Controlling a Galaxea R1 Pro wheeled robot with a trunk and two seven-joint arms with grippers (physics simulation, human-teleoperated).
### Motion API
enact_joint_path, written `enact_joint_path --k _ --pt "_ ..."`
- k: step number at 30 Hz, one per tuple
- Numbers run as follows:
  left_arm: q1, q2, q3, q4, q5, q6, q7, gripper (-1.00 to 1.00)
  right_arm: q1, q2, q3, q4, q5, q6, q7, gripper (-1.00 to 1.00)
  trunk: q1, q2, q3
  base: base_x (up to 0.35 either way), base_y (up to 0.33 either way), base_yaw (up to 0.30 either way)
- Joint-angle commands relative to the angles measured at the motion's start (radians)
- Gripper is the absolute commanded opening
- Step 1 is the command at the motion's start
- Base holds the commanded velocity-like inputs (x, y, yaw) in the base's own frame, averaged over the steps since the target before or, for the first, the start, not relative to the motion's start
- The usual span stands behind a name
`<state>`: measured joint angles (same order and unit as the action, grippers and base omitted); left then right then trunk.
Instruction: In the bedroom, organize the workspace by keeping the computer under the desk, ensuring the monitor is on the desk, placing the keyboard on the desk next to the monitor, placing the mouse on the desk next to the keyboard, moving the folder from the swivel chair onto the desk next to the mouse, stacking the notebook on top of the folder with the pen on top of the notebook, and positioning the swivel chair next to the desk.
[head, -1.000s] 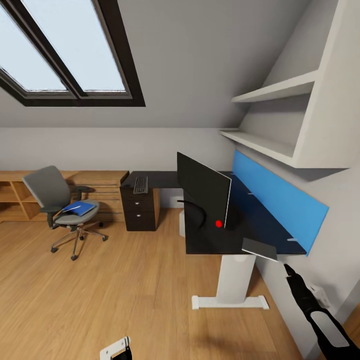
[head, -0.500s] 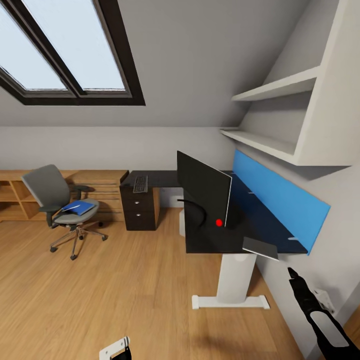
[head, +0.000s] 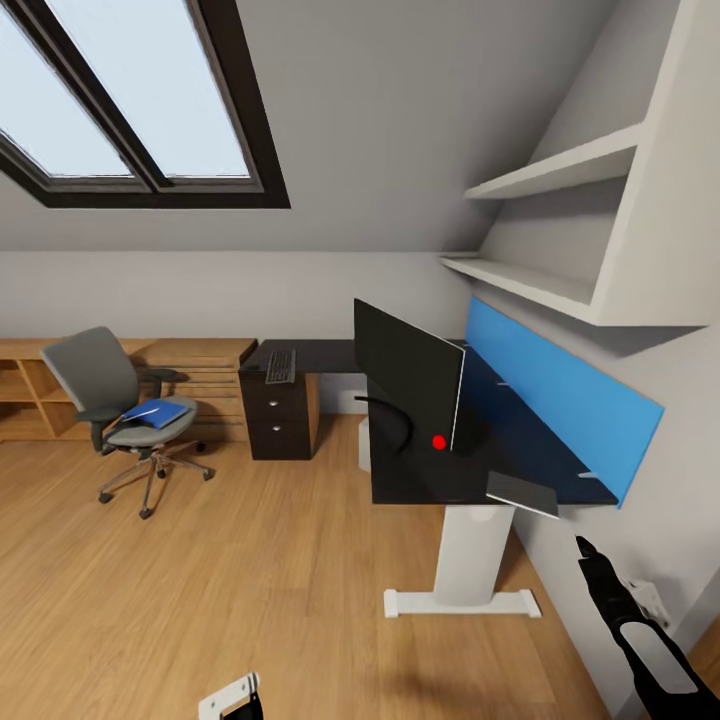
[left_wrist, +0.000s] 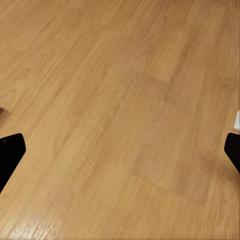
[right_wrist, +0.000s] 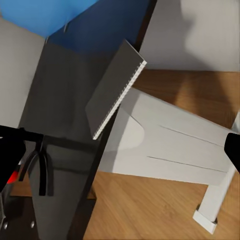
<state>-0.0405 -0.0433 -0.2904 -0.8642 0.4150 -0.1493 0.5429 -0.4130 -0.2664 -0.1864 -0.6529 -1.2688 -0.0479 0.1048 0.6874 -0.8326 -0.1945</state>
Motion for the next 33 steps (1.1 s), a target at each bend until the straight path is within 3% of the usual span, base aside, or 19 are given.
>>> enact_joint_path --k 1,5,9,13,15,18,19,24,28,29,33 --pt "-0.001 0.001 -0.004 -0.006 0.011 -0.001 0.004 1.00 -0.001 0.000 0.001 0.001 -0.011 -0.003 0.004 1.00 0.004 -0.008 -0.005 0.000 0.000 0.000" --pt "-0.001 0.003 -0.003 -0.075 0.011 0.080 0.003 1.00 -0.001 0.000 0.001 0.000 -0.011 -0.003 0.002 1.00 0.019 -0.036 -0.017 0.000 0.000 0.000" --pt "-0.001 0.005 0.013 -0.212 0.011 0.258 0.005 1.00 -0.001 0.000 0.001 0.000 -0.011 -0.002 0.001 1.00 0.035 -0.064 -0.030 0.000 0.000 0.000" --pt "-0.001 0.006 0.076 -0.345 0.016 0.400 0.004 1.00 -0.001 -0.001 0.001 -0.001 -0.011 -0.002 -0.002 1.00 0.050 -0.092 -0.042 0.000 0.000 0.000" --pt "0.000 0.005 0.114 -0.404 0.037 0.482 0.003 1.00 -0.001 -0.001 0.001 -0.002 -0.011 -0.001 -0.003 1.00 0.058 -0.106 -0.049 0.000 0.000 0.000" --pt "-0.006 0.005 0.142 -0.443 0.105 0.574 0.003 1.00 -0.001 -0.001 0.001 -0.004 -0.012 -0.001 -0.003 1.00 0.069 -0.127 -0.058 0.000 0.000 0.000" --pt "-0.017 0.006 0.149 -0.452 0.153 0.604 0.003 1.00 -0.001 -0.001 0.001 -0.005 -0.012 0.000 -0.003 1.00 0.073 -0.134 -0.061 0.000 0.000 0.000" --pt "-0.063 0.004 0.158 -0.442 0.303 0.647 0.003 1.00 -0.001 -0.002 0.000 -0.006 -0.012 0.015 -0.003 1.00 0.092 -0.169 -0.077 0.000 0.000 0.000" --pt "-0.073 0.006 0.159 -0.412 0.340 0.653 0.000 1.00 -0.001 -0.001 -0.001 -0.006 -0.012 0.025 -0.002 1.00 0.108 -0.197 -0.089 0.000 0.000 0.000" --pt "-0.077 0.069 0.161 -0.405 0.356 0.653 -0.001 1.00 -0.001 0.001 -0.001 -0.006 -0.012 0.029 -0.001 1.00 0.111 -0.204 -0.092 0.000 0.000 0.000" --pt "-0.078 0.086 0.159 -0.447 0.358 0.653 0.001 1.00 -0.001 0.006 -0.001 -0.007 -0.012 0.029 -0.001 1.00 0.127 -0.232 -0.105 0.000 0.000 0.000"
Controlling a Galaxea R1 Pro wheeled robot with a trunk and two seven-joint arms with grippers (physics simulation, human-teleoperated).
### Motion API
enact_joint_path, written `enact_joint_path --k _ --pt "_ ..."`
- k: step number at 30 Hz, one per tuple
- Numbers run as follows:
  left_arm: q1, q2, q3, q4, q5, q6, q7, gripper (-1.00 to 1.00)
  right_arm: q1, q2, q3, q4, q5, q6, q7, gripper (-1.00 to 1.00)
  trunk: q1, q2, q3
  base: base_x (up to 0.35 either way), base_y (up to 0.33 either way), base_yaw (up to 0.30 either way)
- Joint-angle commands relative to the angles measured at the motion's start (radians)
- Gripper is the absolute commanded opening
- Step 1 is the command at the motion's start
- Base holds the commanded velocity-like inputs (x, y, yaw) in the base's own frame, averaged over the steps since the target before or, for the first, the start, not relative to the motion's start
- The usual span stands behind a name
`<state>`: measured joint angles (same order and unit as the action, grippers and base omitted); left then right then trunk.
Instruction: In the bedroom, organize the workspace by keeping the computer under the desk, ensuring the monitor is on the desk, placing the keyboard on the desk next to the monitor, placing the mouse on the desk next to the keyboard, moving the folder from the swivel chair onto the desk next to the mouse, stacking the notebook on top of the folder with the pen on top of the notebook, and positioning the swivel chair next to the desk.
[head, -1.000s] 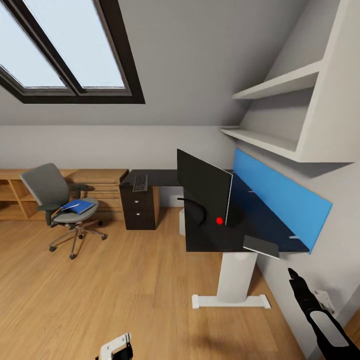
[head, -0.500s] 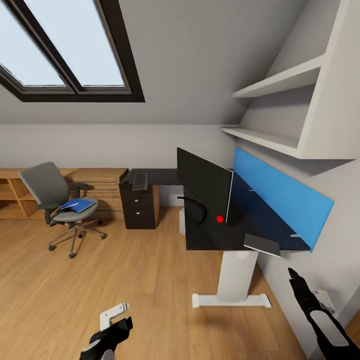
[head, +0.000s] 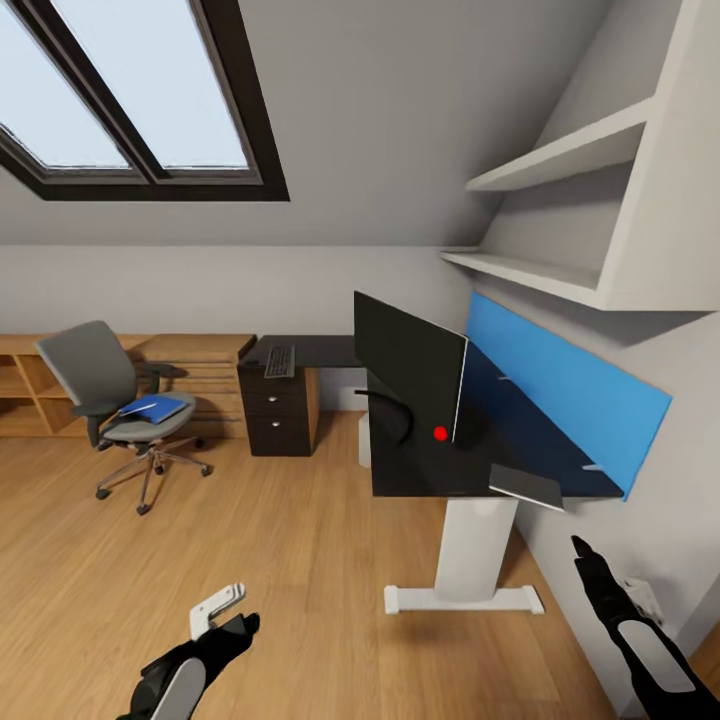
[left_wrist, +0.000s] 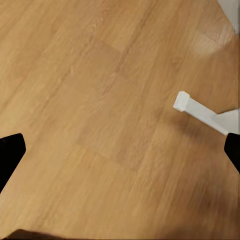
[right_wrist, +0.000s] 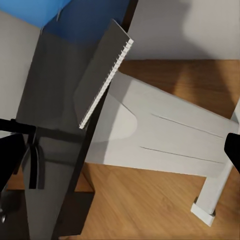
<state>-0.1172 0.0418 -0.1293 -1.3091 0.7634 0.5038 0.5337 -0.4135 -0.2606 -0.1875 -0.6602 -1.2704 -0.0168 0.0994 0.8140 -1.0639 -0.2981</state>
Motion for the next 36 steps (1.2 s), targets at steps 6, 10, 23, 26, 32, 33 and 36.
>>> enact_joint_path --k 6,10,23,26,32,33,36 --pt "-0.001 0.005 -0.004 -0.020 0.011 0.001 0.011 1.00 -0.001 0.001 0.000 -0.001 -0.011 -0.002 0.005 1.00 0.023 -0.043 -0.020 0.000 0.000 0.000" --pt "-0.001 0.005 -0.006 -0.025 0.011 0.002 0.011 1.00 -0.001 0.001 0.000 -0.001 -0.011 -0.002 0.005 1.00 0.039 -0.071 -0.033 0.000 0.000 0.000" --pt "-0.001 0.004 -0.008 -0.063 0.017 0.004 0.012 1.00 -0.001 0.000 -0.001 -0.002 -0.010 -0.001 0.004 1.00 0.088 -0.162 -0.073 0.000 0.000 0.000" --pt "-0.001 0.004 -0.009 -0.063 0.017 0.004 0.012 1.00 -0.001 0.000 -0.001 -0.002 -0.010 -0.001 0.005 1.00 0.100 -0.183 -0.083 0.000 0.000 0.000" --pt "-0.001 0.004 -0.010 -0.064 0.015 0.004 0.014 1.00 -0.001 -0.001 -0.002 -0.001 -0.011 -0.001 0.004 1.00 0.123 -0.225 -0.102 0.000 0.000 0.000" --pt "-0.001 0.004 -0.011 -0.064 0.015 0.004 0.014 1.00 -0.001 0.000 -0.003 -0.001 -0.011 -0.001 0.004 1.00 0.127 -0.232 -0.105 0.000 0.000 0.000" --pt "-0.002 0.004 -0.011 -0.064 0.014 0.003 0.014 1.00 -0.001 0.000 -0.004 -0.001 -0.011 -0.001 0.004 1.00 0.138 -0.253 -0.114 0.000 0.000 0.000"
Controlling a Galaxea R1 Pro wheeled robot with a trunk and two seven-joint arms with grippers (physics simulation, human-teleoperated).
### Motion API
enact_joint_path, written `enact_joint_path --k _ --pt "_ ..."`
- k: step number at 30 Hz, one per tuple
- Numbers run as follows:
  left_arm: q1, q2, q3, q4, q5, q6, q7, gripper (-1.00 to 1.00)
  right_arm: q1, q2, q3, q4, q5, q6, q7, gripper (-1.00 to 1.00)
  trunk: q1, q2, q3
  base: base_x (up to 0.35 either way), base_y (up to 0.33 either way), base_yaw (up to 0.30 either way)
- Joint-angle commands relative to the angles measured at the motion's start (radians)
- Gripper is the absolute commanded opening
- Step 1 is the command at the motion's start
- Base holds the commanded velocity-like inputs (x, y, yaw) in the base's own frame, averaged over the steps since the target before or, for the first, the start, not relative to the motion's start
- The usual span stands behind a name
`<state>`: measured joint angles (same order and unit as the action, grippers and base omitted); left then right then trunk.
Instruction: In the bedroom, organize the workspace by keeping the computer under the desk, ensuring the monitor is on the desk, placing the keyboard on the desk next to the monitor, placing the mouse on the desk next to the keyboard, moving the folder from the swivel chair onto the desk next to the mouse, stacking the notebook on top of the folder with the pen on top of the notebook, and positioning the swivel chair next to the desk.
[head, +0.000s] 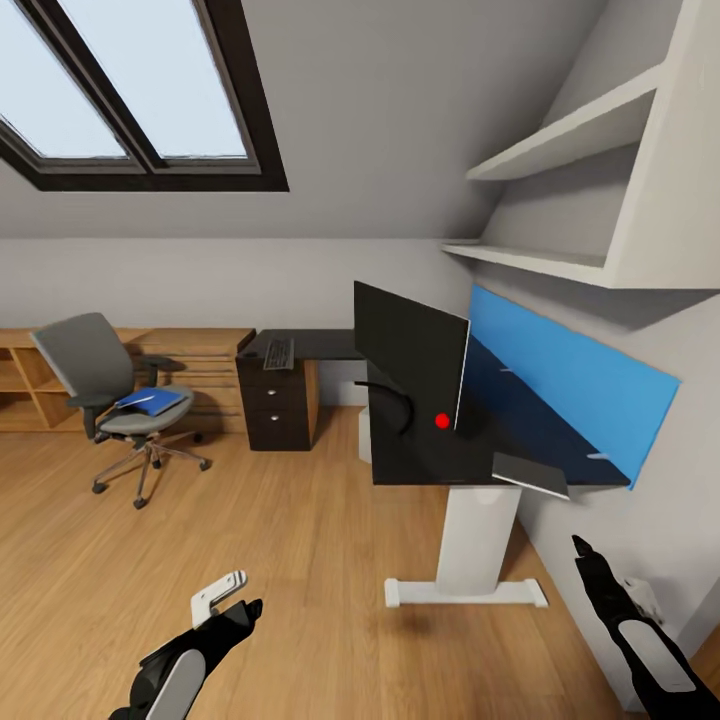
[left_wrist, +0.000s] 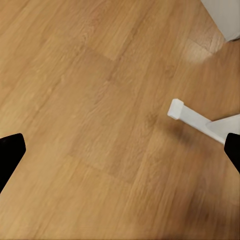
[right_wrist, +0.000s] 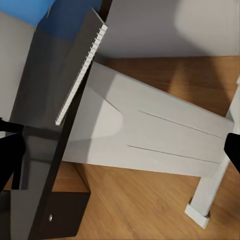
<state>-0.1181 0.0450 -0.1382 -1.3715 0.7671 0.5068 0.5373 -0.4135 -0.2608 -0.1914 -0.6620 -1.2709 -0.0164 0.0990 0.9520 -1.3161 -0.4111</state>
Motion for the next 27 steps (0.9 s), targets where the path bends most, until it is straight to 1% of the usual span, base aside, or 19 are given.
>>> enact_joint_path --k 1,6,9,10,11,12,13,16,19,27 --pt "-0.001 0.001 -0.003 -0.001 0.010 0.000 0.010 1.00 -0.001 0.000 0.000 0.001 -0.011 -0.002 0.005 1.00 0.004 -0.008 -0.004 0.000 0.000 0.000" --pt "-0.001 0.001 -0.004 -0.001 0.011 0.000 0.010 1.00 -0.001 0.000 0.000 0.001 -0.019 -0.002 0.005 1.00 0.023 -0.043 -0.020 0.000 0.000 0.000" --pt "-0.002 0.001 -0.013 -0.001 0.011 0.001 0.010 1.00 -0.001 0.000 0.001 0.001 -0.023 -0.001 0.005 1.00 0.023 -0.043 -0.020 0.000 0.000 0.000" --pt "-0.002 0.001 -0.022 -0.001 0.011 0.001 0.010 1.00 -0.001 0.000 0.001 0.001 -0.024 -0.001 0.005 1.00 0.023 -0.043 -0.020 0.000 0.000 0.000" --pt "-0.002 0.001 -0.052 -0.001 0.011 0.001 0.009 1.00 -0.001 0.000 0.001 0.001 -0.025 0.000 0.005 1.00 0.023 -0.043 -0.020 0.000 0.000 0.000" --pt "-0.002 0.002 -0.061 -0.001 0.011 0.001 0.008 1.00 -0.001 0.000 0.001 0.001 -0.025 0.001 0.005 1.00 0.023 -0.043 -0.020 0.000 0.000 0.000" --pt "-0.002 0.003 -0.077 -0.001 0.011 0.000 0.008 1.00 -0.001 0.000 0.001 0.001 -0.025 0.001 0.005 1.00 0.023 -0.043 -0.020 0.000 0.000 0.000" --pt "-0.002 0.004 -0.100 -0.001 0.011 0.000 0.008 1.00 -0.001 0.000 0.001 0.001 -0.025 0.002 0.005 1.00 0.023 -0.043 -0.020 0.055 0.000 0.000" --pt "-0.002 0.004 -0.110 -0.001 0.011 -0.001 0.007 1.00 -0.001 0.000 0.001 0.001 -0.025 0.002 0.005 1.00 0.023 -0.043 -0.020 0.202 0.000 0.000" --pt "-0.002 0.006 -0.116 0.001 0.010 -0.003 0.007 1.00 -0.001 0.001 0.001 0.001 -0.025 0.003 0.005 1.00 0.023 -0.043 -0.020 0.294 0.000 0.000"
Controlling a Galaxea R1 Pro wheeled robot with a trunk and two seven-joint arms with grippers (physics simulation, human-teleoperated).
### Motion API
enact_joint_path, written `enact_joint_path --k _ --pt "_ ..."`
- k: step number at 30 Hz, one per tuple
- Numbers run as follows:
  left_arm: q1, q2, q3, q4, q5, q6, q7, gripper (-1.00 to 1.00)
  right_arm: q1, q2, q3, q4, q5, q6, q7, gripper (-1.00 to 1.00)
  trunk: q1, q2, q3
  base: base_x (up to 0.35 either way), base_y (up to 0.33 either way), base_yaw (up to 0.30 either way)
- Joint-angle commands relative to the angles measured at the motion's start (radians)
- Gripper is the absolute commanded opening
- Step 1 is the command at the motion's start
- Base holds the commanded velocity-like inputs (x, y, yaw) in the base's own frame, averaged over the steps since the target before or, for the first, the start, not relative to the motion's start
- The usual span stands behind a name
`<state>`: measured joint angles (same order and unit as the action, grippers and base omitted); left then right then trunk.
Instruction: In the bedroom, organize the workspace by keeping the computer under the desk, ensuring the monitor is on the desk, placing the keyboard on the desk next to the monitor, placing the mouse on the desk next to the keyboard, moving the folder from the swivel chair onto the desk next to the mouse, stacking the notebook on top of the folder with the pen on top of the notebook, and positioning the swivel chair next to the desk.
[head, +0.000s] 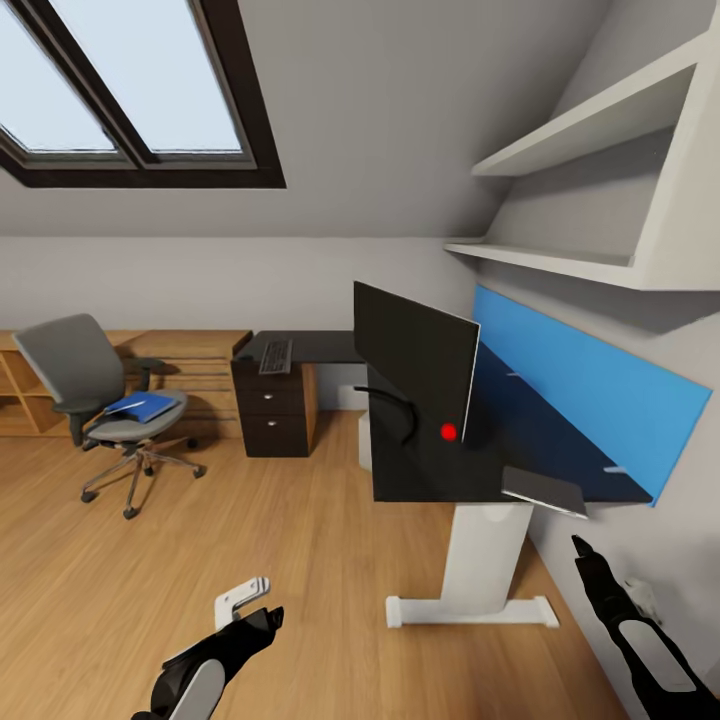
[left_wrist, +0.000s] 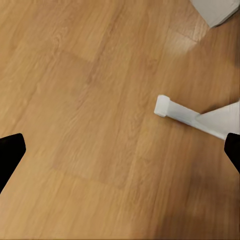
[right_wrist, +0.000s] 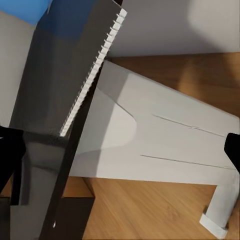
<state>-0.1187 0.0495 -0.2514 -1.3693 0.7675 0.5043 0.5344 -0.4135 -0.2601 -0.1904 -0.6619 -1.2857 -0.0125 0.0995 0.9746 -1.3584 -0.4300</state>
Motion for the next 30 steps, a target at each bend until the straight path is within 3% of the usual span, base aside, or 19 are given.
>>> enact_joint_path --k 1,11,30 --pt "-0.001 0.001 -0.003 -0.001 0.010 0.000 0.010 1.00 -0.001 0.000 0.000 0.001 -0.011 -0.001 0.005 1.00 0.001 -0.001 -0.001 0.286 0.000 0.000" --pt "-0.001 0.001 -0.003 0.001 0.010 -0.001 0.010 1.00 -0.001 0.000 0.000 0.001 -0.011 -0.001 0.005 1.00 0.001 -0.001 -0.001 0.230 0.000 0.000" --pt "-0.001 -0.002 -0.007 0.025 0.009 -0.001 0.010 1.00 -0.001 -0.001 0.000 0.001 -0.009 -0.001 0.003 1.00 0.001 -0.001 -0.001 0.047 0.000 0.000"
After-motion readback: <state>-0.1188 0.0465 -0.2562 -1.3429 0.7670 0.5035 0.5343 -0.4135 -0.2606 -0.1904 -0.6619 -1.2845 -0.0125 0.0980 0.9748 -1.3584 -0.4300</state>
